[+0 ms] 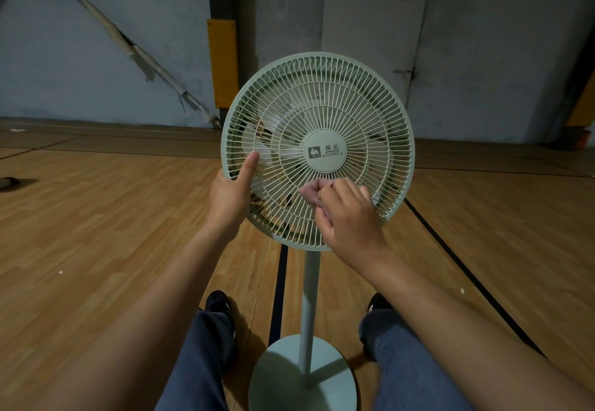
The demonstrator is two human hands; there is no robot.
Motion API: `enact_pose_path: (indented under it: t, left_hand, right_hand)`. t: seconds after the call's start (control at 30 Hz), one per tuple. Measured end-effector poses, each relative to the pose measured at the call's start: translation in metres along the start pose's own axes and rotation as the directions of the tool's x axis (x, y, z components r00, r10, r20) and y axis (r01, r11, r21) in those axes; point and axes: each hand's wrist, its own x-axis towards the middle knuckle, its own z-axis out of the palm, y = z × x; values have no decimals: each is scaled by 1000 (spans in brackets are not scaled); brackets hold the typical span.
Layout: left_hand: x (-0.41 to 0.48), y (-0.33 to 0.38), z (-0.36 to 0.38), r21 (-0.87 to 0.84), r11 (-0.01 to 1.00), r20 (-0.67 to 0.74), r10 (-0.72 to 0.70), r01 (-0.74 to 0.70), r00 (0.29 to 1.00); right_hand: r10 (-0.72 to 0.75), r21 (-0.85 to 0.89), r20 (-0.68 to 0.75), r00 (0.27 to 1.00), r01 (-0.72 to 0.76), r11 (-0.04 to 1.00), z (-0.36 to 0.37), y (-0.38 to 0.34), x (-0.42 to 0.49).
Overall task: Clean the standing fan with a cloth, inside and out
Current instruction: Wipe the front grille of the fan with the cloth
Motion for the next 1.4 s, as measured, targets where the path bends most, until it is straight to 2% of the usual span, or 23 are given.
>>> enact_pose_path:
  t: [0.17, 0.37, 0.5, 0.87, 1.1, 1.4]
  left_hand:
    - [3, -3, 2, 36, 999, -23, 12, -11, 1000]
    - [4, -5, 4, 61, 998, -49, 19, -16, 999]
    - [4, -3, 2, 47, 999, -30, 17, -16, 999]
    - [4, -4, 0, 43, 999, -20, 12, -11, 1000]
    - [1, 0, 0, 39, 999, -8, 3, -3, 1000]
    - [-4, 2, 4, 106, 994, -31, 28, -24, 999]
  right_hand:
    - [-50, 59, 82, 995, 45, 997, 9, -9, -45]
    - [-78, 70, 103, 992, 71, 995, 16, -15, -67]
    - [-103, 42, 111, 989, 98, 994, 12, -10, -52]
    - [-55, -84, 40, 998, 58, 995, -4, 4, 21]
    - [17, -49, 6, 1000, -16, 999, -3, -8, 22]
    - [-166, 84, 128, 978, 156, 984, 12, -39, -40]
